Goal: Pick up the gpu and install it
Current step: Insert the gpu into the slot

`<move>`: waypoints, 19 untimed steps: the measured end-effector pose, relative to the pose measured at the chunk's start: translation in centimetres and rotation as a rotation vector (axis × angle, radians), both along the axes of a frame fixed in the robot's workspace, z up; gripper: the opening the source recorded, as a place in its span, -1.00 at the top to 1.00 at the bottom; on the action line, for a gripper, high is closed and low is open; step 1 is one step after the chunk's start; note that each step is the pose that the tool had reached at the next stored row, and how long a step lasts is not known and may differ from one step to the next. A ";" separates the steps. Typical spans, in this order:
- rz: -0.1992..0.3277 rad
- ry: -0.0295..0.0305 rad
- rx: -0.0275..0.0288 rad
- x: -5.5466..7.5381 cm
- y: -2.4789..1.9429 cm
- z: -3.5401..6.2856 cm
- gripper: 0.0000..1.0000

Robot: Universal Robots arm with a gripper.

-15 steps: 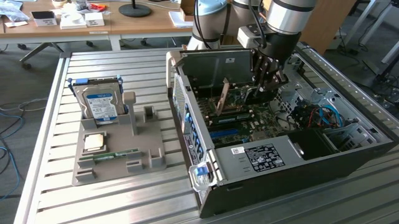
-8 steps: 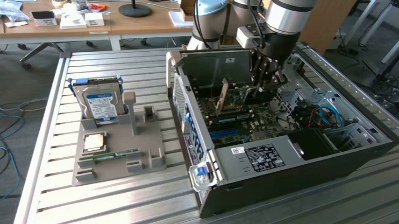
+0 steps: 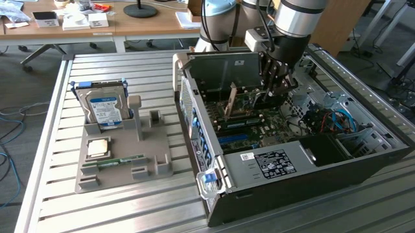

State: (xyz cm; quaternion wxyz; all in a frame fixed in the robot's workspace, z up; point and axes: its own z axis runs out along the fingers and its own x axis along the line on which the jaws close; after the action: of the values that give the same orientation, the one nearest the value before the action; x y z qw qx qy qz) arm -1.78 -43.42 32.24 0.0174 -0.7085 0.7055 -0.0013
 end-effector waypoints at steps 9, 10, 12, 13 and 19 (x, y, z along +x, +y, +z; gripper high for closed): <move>0.000 -0.0032 -0.0001 0.0 0.00 -0.09 0.47; 0.000 -0.0032 -0.0001 0.0 0.00 -0.09 0.47; 0.000 -0.0034 0.0004 0.0 0.00 -0.16 0.47; 0.000 -0.0033 0.0003 0.0 0.00 -0.24 0.47; 0.000 -0.0033 0.0000 0.0 0.00 -0.84 0.47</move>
State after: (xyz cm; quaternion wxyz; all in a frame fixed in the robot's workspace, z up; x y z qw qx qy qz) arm -1.83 -43.42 31.39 0.0186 -0.7086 0.7054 -0.0025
